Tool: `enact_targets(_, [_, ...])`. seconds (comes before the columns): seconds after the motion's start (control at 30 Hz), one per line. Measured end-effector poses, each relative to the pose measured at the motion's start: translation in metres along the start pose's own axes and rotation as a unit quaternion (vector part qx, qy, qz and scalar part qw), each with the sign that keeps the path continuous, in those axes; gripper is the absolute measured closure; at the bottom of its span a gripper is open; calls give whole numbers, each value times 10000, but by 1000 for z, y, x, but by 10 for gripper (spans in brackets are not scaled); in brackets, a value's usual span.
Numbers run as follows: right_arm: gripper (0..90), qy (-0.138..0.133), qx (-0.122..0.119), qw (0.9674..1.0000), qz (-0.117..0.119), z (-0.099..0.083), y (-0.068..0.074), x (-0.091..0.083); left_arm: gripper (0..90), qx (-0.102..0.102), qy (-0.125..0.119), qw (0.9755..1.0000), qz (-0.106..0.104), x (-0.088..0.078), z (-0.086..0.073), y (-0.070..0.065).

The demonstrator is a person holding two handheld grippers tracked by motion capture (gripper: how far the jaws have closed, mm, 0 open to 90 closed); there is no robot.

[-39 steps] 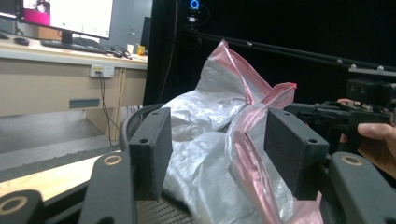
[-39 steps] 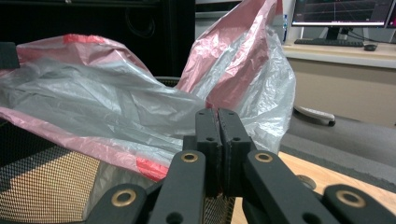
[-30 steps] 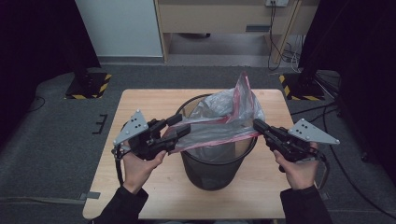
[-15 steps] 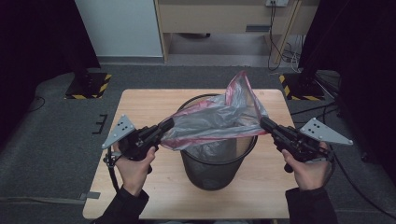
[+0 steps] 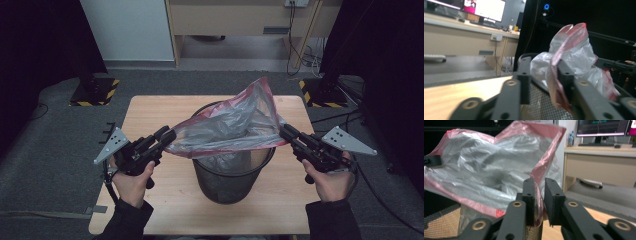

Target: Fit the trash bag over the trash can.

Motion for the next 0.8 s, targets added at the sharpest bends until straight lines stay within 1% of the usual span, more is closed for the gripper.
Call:
enact_targets(0.03, [745, -44, -7, 10000, 19, 1, 0, 0, 599, 21, -7, 10000, 2, 1, 1, -1])
enact_targets(0.07, [702, -78, -44, 10000, 19, 2, 1, 1, 564, 24, -8, 10000, -24, 1, 3, -1])
enact_targets(0.1, [677, -77, -57, 10000, 17, 3, 1, 1, 548, 25, -6, 10000, -60, 2, 4, -2])
enact_targets(0.17, [608, -89, -75, 9999, -9, 5, 2, 3, 512, 61, -32, 10000, -50, 2, 7, -3])
enact_targets(0.23, [557, -89, -113, 9999, -66, 8, 2, 5, 490, 83, -27, 9999, -89, 2, 10, -4])
enact_targets(0.27, [528, -139, -101, 9998, -91, 12, 2, 6, 475, 121, -34, 9999, -95, 2, 11, -4])
enact_targets(0.33, [503, -171, -124, 9997, -105, 15, 2, 7, 460, 155, -32, 9998, -110, 3, 12, -6])
enact_targets(0.37, [481, -182, -144, 9996, -149, 17, 1, 9, 455, 180, -33, 9998, -110, 4, 13, -6])
enact_targets(0.43, [472, -139, -124, 9997, -156, 17, 1, 14, 447, 232, 0, 9997, -110, 6, 13, -8])
enact_targets(0.5, [472, 22, -160, 9997, -198, 14, -1, 21, 444, 265, 5, 9995, -140, 8, 14, -9])
enact_targets(0.53, [487, 77, -180, 9995, -232, 12, -1, 24, 442, 290, 3, 9995, -155, 10, 16, -9])
enact_targets(0.57, [536, 89, -219, 9993, -294, 10, -3, 27, 439, 333, 4, 9993, -158, 11, 17, -9])
enact_targets(0.6, [623, 125, -232, 9991, -323, 7, -4, 30, 433, 384, -1, 9991, -179, 13, 20, -9])
enact_targets(0.67, [799, 94, -370, 9986, -369, 4, -6, 33, 424, 396, -33, 9989, -265, 15, 24, -8])
enact_targets(0.7, [843, 82, -385, 9987, -333, 3, -4, 33, 422, 419, -43, 9986, -309, 17, 26, -7])
enact_targets(0.73, [867, 56, -474, 9984, -316, 3, -4, 34, 418, 437, -26, 9984, -348, 18, 27, -6])
enact_targets(0.8, [879, 6, -597, 9978, -299, 4, -3, 34, 411, 417, -23, 9980, -467, 23, 31, -4])
Point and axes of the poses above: each handheld gripper's, and its own axes: x roughly forward along the jaws, z roughly out of its top, y roughly to its left, the point moved 4 cm from there along x, roughly forward along the jaws, and after that the axes turned 9 degrees about x, right-handed, at the moved point
